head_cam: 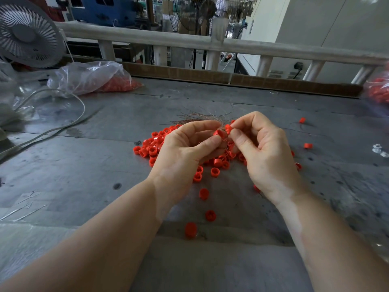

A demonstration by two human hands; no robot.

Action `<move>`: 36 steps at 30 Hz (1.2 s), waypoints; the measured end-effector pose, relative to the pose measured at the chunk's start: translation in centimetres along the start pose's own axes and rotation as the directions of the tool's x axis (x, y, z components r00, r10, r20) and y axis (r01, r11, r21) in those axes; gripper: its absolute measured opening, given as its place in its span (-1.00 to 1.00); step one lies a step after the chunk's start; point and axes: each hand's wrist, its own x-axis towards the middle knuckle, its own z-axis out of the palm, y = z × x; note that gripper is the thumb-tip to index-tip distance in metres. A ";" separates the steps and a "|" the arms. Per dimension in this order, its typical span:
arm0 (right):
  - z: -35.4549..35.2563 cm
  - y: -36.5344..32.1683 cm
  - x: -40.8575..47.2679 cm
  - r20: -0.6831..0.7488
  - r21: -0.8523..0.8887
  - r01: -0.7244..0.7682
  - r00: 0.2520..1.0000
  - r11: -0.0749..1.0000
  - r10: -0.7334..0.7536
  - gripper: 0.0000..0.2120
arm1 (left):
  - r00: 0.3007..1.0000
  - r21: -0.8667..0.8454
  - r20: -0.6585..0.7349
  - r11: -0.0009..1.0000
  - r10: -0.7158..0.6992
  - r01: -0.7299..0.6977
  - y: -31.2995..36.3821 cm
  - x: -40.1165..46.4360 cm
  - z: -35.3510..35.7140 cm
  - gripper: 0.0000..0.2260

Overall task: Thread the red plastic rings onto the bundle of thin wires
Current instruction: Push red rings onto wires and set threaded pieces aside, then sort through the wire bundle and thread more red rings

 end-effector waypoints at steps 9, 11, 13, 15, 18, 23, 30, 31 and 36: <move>-0.1 0.2 0.1 -0.025 0.034 0.011 1.000 0.999 -0.010 -0.79 | 1.000 -0.042 0.001 0.999 -0.015 0.015 0.1 0.0 0.1 -0.80; -0.1 0.3 0.1 -0.031 0.030 0.011 0.999 0.999 -0.010 -0.79 | 1.000 -0.048 0.000 0.999 -0.020 0.020 0.2 0.0 0.1 -0.80; -0.1 0.4 0.1 -0.034 0.037 0.005 0.999 0.999 -0.003 -0.79 | 1.000 -0.054 -0.006 0.998 -0.030 0.030 0.1 0.0 0.1 -0.83; -0.1 0.4 0.1 -0.037 0.051 -0.001 0.999 0.999 0.003 -0.78 | 0.999 -0.051 -0.018 0.998 -0.046 0.045 0.1 0.0 0.1 -0.87; -0.1 0.4 0.1 -0.049 0.061 -0.004 0.999 0.998 0.007 -0.77 | 0.997 0.000 -0.039 0.998 -0.065 0.065 0.1 0.0 0.1 -0.80; -0.1 0.5 0.1 -0.043 0.041 0.001 0.999 0.999 0.001 -0.77 | 0.998 0.105 -0.048 0.994 -0.039 0.044 0.1 -0.2 0.5 -0.82; 0.1 0.4 0.0 0.001 -0.033 0.027 1.000 0.999 -0.027 -0.78 | 0.998 0.158 -0.061 0.987 -0.009 0.018 0.1 -0.3 0.8 -0.86; 0.1 0.3 -0.1 0.007 -0.033 0.021 1.000 0.999 -0.021 -0.78 | 0.998 0.169 -0.066 0.986 -0.003 0.014 0.1 -0.3 0.8 -0.85; -0.3 0.4 0.1 -0.134 -0.120 -0.034 0.991 0.992 0.018 -0.79 | 0.982 0.245 -0.177 0.969 0.073 -0.028 -0.1 0.0 0.5 -0.89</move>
